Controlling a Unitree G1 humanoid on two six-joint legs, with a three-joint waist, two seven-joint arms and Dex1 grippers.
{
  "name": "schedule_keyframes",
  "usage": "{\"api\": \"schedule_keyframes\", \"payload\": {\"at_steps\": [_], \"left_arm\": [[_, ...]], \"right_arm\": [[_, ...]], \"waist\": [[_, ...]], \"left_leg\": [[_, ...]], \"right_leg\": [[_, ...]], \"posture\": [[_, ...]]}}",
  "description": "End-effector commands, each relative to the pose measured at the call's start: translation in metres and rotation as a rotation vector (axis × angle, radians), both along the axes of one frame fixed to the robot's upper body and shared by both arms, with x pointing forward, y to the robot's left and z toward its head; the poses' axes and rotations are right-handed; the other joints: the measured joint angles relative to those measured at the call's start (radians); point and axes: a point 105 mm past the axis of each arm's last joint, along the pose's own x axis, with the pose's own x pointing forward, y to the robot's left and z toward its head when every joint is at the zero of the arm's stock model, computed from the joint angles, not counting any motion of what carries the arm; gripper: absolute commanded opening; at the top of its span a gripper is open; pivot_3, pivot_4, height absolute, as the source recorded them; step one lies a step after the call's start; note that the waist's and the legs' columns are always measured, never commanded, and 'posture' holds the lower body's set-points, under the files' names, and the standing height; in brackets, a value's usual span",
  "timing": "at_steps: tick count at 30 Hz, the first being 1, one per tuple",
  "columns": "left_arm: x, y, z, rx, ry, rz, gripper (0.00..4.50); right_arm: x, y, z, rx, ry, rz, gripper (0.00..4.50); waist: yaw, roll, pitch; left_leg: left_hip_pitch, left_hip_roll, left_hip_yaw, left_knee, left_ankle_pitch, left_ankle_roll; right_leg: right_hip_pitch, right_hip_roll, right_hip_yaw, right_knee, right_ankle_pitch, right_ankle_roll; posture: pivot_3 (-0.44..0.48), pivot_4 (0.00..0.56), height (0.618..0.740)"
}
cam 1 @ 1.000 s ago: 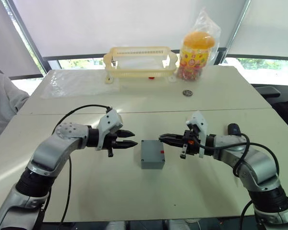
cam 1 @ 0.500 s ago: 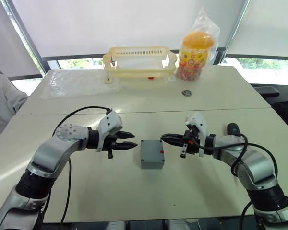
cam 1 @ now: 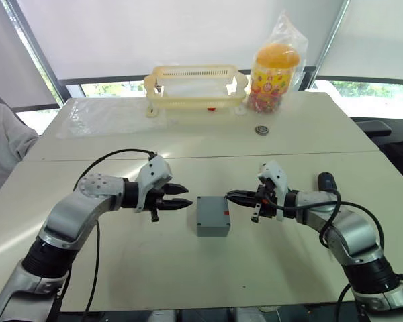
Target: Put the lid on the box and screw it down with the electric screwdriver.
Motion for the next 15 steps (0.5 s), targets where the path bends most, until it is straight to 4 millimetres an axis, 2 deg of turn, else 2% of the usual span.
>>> {"api": "schedule_keyframes", "payload": {"at_steps": [1,15], "left_arm": [[-0.0025,-0.0034,0.0079,0.0,-0.046,-0.015,1.75],[-0.0022,-0.0052,0.006,-0.004,-0.042,-0.015,1.75]], "right_arm": [[0.0008,0.0039,0.0082,0.008,-0.043,0.021,0.04],[0.0034,0.0093,0.0057,0.002,-0.038,0.039,0.04]], "waist": [[0.0,0.0,0.0],[-0.001,0.0,0.0]], "left_leg": [[0.0,0.0,0.0,0.0,0.0,0.0],[0.0,0.0,0.0,0.0,0.0,0.0]], "right_leg": [[0.0,0.0,0.0,0.0,0.0,0.0],[0.0,0.0,0.0,0.0,0.0,0.0]], "posture": [[0.0,0.15,0.74],[0.0,0.15,0.74]]}}
